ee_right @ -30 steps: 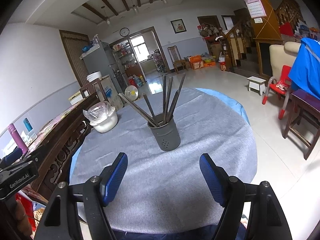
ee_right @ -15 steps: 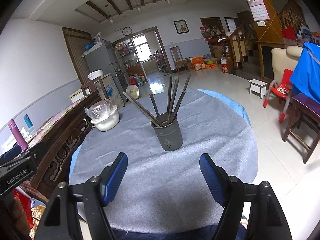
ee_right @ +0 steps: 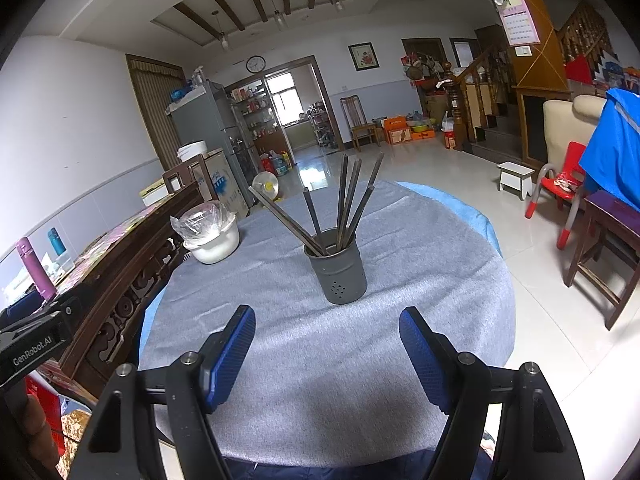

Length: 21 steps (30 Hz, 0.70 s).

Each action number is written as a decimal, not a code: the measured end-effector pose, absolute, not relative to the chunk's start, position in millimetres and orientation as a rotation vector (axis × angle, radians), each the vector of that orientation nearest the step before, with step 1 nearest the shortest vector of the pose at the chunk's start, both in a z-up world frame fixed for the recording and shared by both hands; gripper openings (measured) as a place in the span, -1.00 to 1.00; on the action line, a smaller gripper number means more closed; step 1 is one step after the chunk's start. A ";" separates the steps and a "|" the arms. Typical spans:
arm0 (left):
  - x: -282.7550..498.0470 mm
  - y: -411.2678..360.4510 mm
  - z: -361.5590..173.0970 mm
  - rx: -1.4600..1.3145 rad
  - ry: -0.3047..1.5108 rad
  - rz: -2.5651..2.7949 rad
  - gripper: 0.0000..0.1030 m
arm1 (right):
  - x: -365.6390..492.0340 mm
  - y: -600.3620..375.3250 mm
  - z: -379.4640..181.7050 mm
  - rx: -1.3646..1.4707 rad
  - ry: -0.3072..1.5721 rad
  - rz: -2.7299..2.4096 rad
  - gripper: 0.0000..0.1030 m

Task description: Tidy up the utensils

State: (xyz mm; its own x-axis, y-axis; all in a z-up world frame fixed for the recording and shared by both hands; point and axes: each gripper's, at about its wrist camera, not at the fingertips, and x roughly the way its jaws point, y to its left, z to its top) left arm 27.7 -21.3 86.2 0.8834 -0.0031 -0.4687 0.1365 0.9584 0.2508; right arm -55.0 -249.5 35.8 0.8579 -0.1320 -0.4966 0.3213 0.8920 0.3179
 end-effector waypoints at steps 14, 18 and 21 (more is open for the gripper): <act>27.7 -16.1 84.4 0.268 0.489 -0.066 0.90 | -55.3 -248.4 35.7 0.403 0.485 -0.246 0.52; 28.3 -15.1 84.1 0.267 0.491 -0.066 0.90 | -55.6 -248.0 35.9 0.402 0.486 -0.244 0.52; 27.9 -14.0 84.2 0.265 0.491 -0.064 0.90 | -56.1 -248.1 36.4 0.402 0.487 -0.244 0.52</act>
